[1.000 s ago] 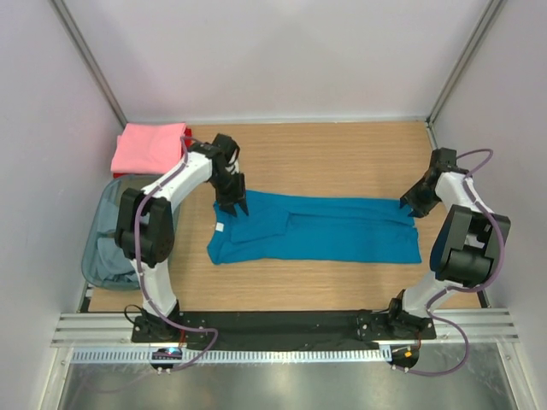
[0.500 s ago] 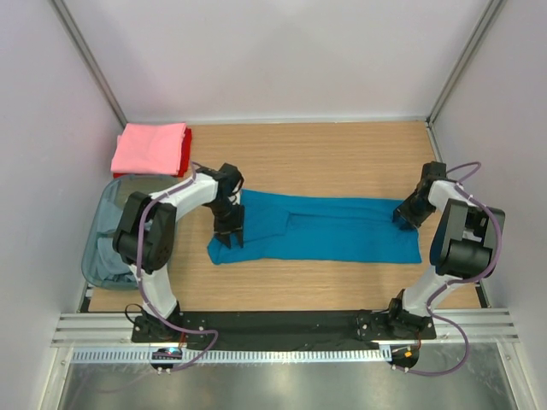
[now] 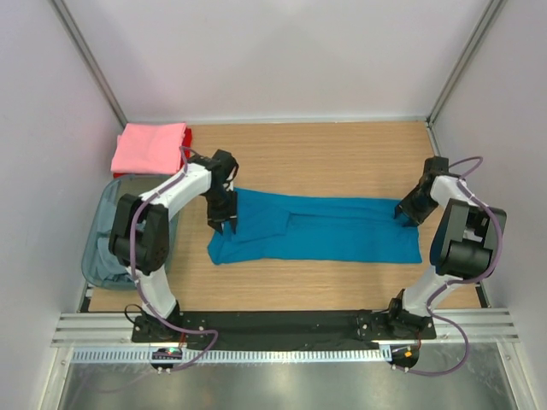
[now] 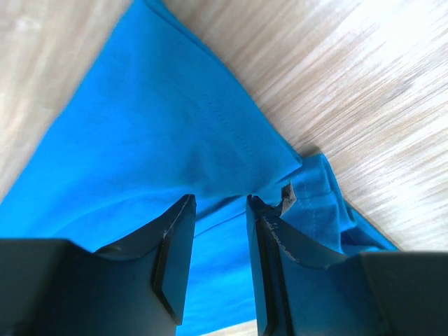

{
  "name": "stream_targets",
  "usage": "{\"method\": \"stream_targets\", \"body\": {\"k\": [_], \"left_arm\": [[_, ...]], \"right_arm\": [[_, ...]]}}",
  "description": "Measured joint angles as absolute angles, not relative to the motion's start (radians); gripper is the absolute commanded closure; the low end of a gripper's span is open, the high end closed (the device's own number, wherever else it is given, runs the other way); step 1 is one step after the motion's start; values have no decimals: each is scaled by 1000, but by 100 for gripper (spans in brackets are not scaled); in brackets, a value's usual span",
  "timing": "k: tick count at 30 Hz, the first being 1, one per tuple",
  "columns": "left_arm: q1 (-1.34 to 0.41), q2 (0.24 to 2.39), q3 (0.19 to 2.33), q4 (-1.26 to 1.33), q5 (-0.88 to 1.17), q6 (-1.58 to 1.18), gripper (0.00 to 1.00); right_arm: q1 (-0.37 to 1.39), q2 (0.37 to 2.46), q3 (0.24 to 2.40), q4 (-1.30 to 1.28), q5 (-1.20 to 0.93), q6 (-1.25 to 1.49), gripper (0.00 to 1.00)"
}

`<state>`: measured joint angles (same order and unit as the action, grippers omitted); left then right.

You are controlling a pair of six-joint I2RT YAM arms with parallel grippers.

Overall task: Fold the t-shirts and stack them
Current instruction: Fold the tshirt

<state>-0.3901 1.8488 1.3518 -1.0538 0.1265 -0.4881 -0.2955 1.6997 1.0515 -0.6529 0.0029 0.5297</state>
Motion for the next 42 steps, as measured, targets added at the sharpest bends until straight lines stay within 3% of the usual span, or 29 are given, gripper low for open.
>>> {"method": "stream_targets", "body": {"k": [11, 16, 23, 26, 32, 34, 35, 36, 38, 42], "left_arm": [[-390, 1760, 1210, -1016, 136, -489, 62], [-390, 1760, 1144, -997, 130, -498, 74], [-388, 1765, 1150, -976, 65, -525, 100], [-386, 1776, 1185, -976, 42, -523, 100], [-376, 1799, 1276, -987, -20, -519, 98], [-364, 1803, 1303, -989, -29, -518, 88], [-357, 1803, 1313, -988, -27, -518, 76], [-350, 1801, 1319, -984, -19, -514, 70], [-339, 1795, 1319, -966, 30, -522, 62], [-329, 1790, 1285, -874, 167, -549, 58]], "right_arm": [[-255, 1539, 1113, -782, -63, 542, 50], [-251, 1468, 1030, -783, -101, 568, 51], [-251, 1473, 899, -796, -88, 575, 52], [-251, 1478, 899, -790, -80, 572, 52], [-249, 1478, 901, -792, -73, 555, 51], [-241, 1477, 908, -795, -75, 551, 51], [-229, 1476, 915, -797, -75, 551, 50], [-210, 1475, 924, -799, -76, 552, 50], [-145, 1473, 949, -797, -78, 554, 50], [10, 1473, 995, -754, -109, 574, 50]]}}
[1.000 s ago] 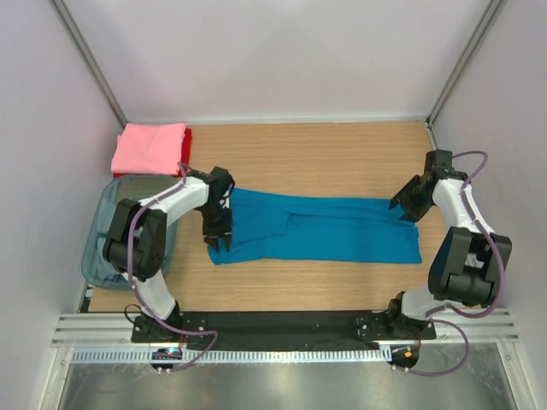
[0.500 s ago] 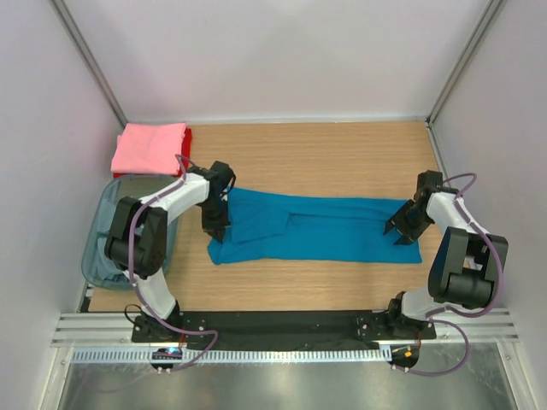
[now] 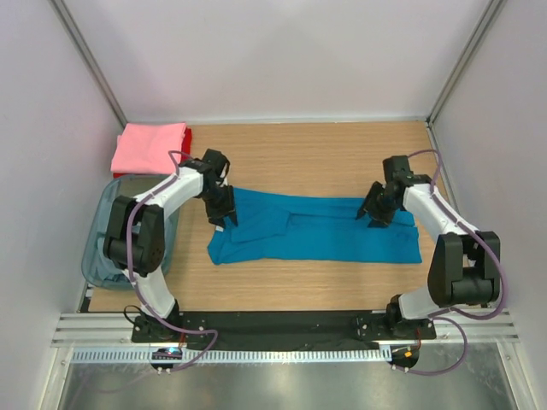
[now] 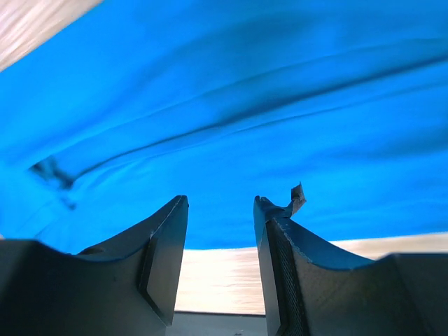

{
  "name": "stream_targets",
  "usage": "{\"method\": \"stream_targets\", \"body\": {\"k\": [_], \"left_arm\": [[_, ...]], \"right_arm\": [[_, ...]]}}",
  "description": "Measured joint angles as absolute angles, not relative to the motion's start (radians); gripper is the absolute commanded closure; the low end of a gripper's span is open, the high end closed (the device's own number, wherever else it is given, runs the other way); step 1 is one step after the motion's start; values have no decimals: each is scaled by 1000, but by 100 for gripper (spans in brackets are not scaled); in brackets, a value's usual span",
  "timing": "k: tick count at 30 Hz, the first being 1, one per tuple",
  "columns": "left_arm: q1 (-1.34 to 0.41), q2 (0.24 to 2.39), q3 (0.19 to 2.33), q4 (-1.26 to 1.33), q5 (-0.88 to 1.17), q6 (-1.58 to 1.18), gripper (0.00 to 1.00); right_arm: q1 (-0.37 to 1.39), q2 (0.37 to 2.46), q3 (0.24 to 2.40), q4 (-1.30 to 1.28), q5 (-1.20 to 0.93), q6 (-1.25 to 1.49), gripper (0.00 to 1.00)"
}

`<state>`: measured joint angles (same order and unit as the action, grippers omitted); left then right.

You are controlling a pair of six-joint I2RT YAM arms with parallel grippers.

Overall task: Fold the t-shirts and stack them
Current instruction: Fold the tshirt

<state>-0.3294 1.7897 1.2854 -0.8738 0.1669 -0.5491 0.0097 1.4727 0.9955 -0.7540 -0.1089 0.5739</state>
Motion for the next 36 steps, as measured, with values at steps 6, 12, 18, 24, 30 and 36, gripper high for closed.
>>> {"method": "stream_targets", "body": {"k": [6, 12, 18, 24, 30, 36], "left_arm": [[-328, 1822, 1280, -807, 257, -569, 58], [-320, 1882, 1287, -792, 271, -573, 58], [-319, 1903, 1295, -791, 273, -587, 60], [-319, 1903, 1304, -782, 273, -604, 72], [-319, 1903, 1307, -796, 271, -619, 92], [-319, 1903, 1320, -812, 271, -621, 100]], "right_arm": [[178, 1522, 1055, -701, -141, 616, 50], [361, 1645, 1119, -609, -161, 662, 50], [494, 1797, 1229, -564, -180, 684, 50], [563, 1907, 1352, -546, -183, 685, 50], [595, 1941, 1348, -532, -178, 692, 50], [635, 1941, 1342, -547, -167, 692, 53]]}}
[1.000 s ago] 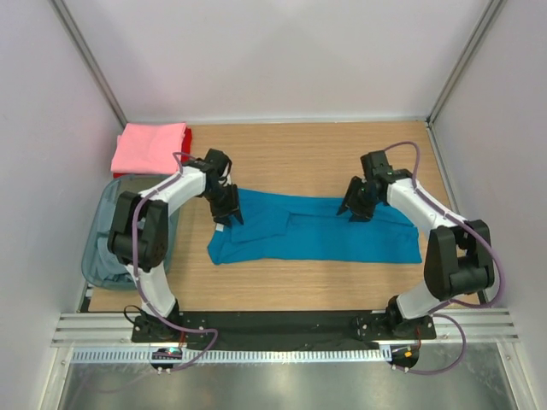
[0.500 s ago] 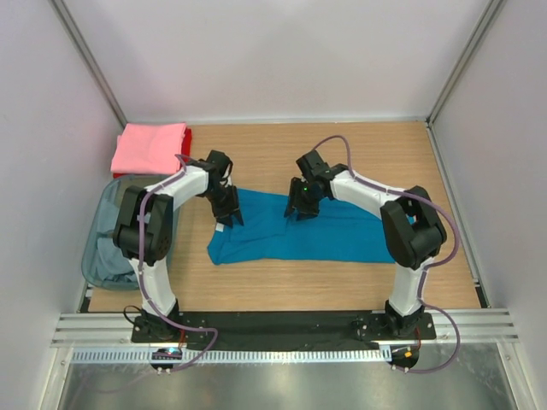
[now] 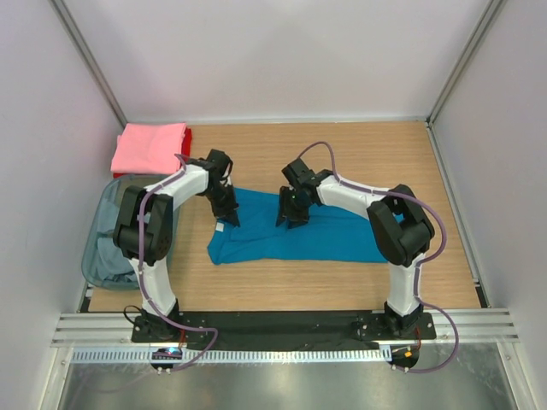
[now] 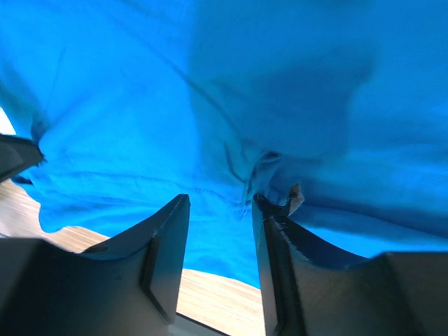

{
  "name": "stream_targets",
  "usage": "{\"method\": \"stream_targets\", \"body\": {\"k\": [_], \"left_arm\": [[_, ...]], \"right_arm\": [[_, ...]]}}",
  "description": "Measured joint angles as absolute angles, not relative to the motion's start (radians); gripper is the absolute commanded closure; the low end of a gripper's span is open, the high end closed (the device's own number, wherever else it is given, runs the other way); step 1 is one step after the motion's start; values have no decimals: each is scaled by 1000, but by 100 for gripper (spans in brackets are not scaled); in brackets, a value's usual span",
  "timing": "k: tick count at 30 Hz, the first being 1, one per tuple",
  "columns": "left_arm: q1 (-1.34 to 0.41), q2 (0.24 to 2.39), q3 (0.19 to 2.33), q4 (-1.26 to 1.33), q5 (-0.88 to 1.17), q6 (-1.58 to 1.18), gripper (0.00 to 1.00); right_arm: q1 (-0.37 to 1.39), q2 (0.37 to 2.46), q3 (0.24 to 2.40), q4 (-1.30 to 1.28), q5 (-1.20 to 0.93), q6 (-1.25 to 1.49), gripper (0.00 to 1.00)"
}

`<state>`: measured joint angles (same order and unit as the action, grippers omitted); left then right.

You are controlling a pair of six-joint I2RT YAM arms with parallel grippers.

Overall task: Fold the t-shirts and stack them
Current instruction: Fold the tshirt

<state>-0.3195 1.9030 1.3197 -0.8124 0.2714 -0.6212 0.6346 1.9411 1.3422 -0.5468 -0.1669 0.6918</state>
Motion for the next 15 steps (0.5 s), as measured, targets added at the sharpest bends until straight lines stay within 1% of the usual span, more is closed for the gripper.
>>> {"method": "stream_targets", "body": {"k": [6, 9, 11, 12, 14, 15], "left_arm": [[-319, 1899, 1291, -808, 278, -631, 100], [-319, 1898, 1296, -815, 276, -629, 100], [-319, 1898, 1304, -824, 273, -629, 100], [-319, 1897, 1307, -826, 272, -628, 100], [-319, 1894, 1309, -831, 271, -629, 99], [-319, 1892, 1311, -835, 270, -629, 100]], "right_arm": [[666, 1941, 1329, -556, -146, 710, 55], [671, 1945, 1328, -573, -132, 710, 60], [670, 1949, 1329, -581, -122, 712, 65], [670, 1951, 1329, -584, -118, 714, 74], [670, 1953, 1329, -588, -110, 717, 85], [670, 1953, 1329, -591, -105, 719, 95]]}}
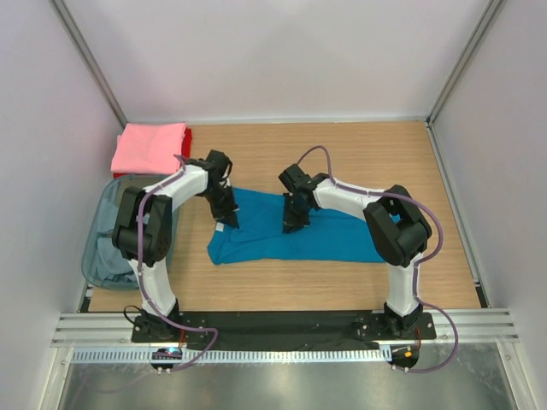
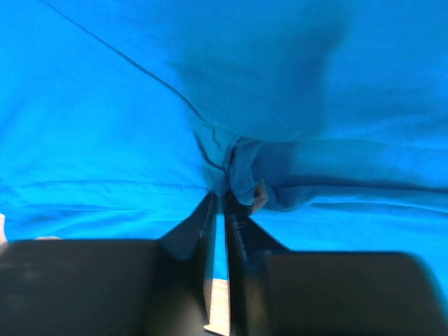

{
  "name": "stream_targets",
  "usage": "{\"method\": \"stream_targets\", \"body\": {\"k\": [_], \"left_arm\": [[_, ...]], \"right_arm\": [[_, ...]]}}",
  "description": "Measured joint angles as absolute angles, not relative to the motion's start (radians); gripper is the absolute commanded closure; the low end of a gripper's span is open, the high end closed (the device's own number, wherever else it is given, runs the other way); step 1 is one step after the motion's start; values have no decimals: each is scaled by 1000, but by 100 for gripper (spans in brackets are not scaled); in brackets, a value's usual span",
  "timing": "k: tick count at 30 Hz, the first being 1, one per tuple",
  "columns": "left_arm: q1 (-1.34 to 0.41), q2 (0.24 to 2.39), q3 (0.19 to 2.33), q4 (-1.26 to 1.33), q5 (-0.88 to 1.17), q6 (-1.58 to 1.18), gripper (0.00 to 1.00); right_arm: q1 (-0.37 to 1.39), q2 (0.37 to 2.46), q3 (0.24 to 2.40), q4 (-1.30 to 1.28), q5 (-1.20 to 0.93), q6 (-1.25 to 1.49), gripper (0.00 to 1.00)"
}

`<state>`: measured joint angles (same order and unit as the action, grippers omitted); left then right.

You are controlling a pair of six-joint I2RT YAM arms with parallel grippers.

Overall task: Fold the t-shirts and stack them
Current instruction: Fold the tshirt

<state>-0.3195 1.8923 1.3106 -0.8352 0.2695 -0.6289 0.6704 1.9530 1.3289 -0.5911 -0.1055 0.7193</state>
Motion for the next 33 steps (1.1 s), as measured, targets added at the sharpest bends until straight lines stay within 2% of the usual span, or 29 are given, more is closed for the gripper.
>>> {"method": "stream_targets", "body": {"k": [2, 13, 33], "left_arm": [[-319, 1891, 1319, -852, 264, -629, 100], [-319, 1842, 1391, -957, 210, -662, 100], [-342, 1737, 1340, -1016, 256, -729, 100]], "right_arm": [[670, 1953, 1329, -594, -95, 726, 99], [670, 1893, 1328, -617, -81, 733, 99], [670, 1727, 1222, -628, -70, 738, 99]]}}
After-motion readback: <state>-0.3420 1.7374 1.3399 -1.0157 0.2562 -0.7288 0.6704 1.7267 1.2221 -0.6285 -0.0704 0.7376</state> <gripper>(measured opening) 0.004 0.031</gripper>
